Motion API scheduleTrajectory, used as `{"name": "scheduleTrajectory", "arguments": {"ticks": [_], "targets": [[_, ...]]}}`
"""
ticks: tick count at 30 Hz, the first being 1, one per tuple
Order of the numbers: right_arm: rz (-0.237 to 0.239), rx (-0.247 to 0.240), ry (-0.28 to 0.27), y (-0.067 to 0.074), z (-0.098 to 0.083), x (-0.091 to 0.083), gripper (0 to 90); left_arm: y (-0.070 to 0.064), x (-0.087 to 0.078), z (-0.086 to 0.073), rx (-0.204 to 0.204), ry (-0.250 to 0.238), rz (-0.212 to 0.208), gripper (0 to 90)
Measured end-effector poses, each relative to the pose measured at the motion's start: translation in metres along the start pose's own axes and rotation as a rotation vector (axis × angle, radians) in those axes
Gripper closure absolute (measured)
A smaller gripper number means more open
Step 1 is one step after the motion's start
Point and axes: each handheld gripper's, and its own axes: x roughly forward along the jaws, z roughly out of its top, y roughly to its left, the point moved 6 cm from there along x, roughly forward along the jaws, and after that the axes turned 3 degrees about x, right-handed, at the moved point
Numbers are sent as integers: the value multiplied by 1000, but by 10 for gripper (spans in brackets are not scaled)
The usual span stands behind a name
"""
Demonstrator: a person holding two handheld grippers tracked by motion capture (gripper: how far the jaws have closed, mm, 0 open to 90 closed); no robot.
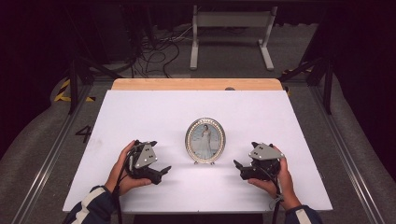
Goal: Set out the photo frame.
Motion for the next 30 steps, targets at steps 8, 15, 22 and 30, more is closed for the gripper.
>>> {"name": "scheduleTrajectory", "arguments": {"ticks": [8, 15, 22, 30], "targets": [[-11, 10, 5, -7, -7, -6, 117, 1, -10, -12, -22, 10, 7, 50], [-25, 14, 15, -12, -16, -12, 117, 5, -20, -24, -44, 15, 19, 50], [-37, 25, 22, -17, -23, -18, 117, 4, -26, -33, -56, 24, 21, 50], [-56, 30, 30, -23, -33, -25, 115, 4, -35, -46, -74, 38, 26, 50]]}}
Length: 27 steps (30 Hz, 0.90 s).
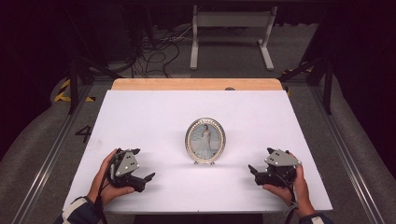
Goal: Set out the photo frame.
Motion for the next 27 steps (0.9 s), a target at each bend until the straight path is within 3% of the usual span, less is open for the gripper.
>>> {"name": "scheduleTrajectory", "arguments": {"ticks": [11, 23, 27], "targets": [[-25, 22, 6, -7, -15, -8, 110, 7, -15, -24, -58, 14, 41, 60], [-41, 38, 14, -11, -33, -16, 101, 9, -29, -44, -121, 2, 39, 59], [-39, 46, 9, -12, -36, -17, 97, 8, -31, -47, -124, 2, 28, 59]]}}
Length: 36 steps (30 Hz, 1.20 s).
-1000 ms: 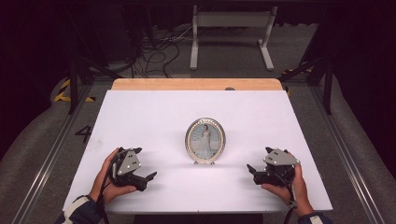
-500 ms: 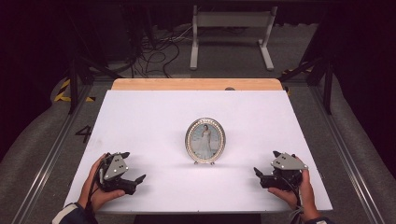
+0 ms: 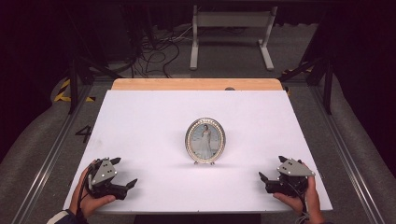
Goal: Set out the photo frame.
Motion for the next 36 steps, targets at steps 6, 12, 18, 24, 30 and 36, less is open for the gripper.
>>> {"name": "scheduleTrajectory", "arguments": {"ticks": [6, 12, 18, 24, 30, 36], "targets": [[16, 3, 9, 1, -3, 3, 87, -1, 1, 1, 10, 5, 9, 55], [16, 2, -5, 3, 0, 2, 86, 1, -1, 0, 6, -4, 20, 53], [20, -6, -4, 6, 0, 4, 86, 1, -1, 0, 2, -4, 24, 50], [23, -1, -5, 4, -1, 3, 86, 1, 1, 0, 4, 9, 29, 51], [23, -3, -7, 6, 0, 4, 86, 3, 0, 0, 3, 1, 29, 51], [25, -5, -5, 6, 0, 4, 86, 3, 0, 0, 5, 2, 29, 51]]}}
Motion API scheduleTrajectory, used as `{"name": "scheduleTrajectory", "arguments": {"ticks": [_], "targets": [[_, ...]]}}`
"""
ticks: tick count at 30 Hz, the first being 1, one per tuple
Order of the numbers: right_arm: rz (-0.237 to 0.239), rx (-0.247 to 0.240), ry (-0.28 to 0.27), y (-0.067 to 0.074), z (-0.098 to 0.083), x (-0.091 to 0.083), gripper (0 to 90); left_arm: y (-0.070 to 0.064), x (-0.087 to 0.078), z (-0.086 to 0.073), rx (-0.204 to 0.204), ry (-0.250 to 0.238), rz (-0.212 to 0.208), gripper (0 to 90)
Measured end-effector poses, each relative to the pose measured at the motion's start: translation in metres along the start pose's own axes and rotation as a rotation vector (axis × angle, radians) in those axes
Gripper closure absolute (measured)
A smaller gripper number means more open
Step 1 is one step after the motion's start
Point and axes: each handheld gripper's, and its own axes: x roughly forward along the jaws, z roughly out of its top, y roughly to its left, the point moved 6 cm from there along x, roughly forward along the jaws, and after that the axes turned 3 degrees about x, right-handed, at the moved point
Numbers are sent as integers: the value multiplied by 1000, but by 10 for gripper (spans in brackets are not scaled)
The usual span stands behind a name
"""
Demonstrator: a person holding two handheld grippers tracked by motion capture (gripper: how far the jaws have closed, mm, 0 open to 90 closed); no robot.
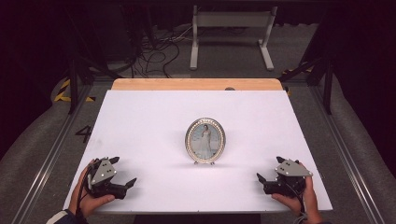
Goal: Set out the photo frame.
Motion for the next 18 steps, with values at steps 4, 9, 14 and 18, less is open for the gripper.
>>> {"name": "scheduleTrajectory", "arguments": {"ticks": [4, 9, 14, 18], "targets": [[3, -1, 2, 0, 0, 0, 86, 0, 0, 0, -5, 2, 2, 50], [4, -3, 5, 0, -1, 1, 86, 0, 1, 0, -5, 3, 0, 50], [5, 0, 8, 0, -2, 2, 87, 0, 2, 0, -2, 5, -6, 50], [1, 3, 14, 0, -2, 3, 87, 1, 4, 0, -8, 9, 0, 49]]}}
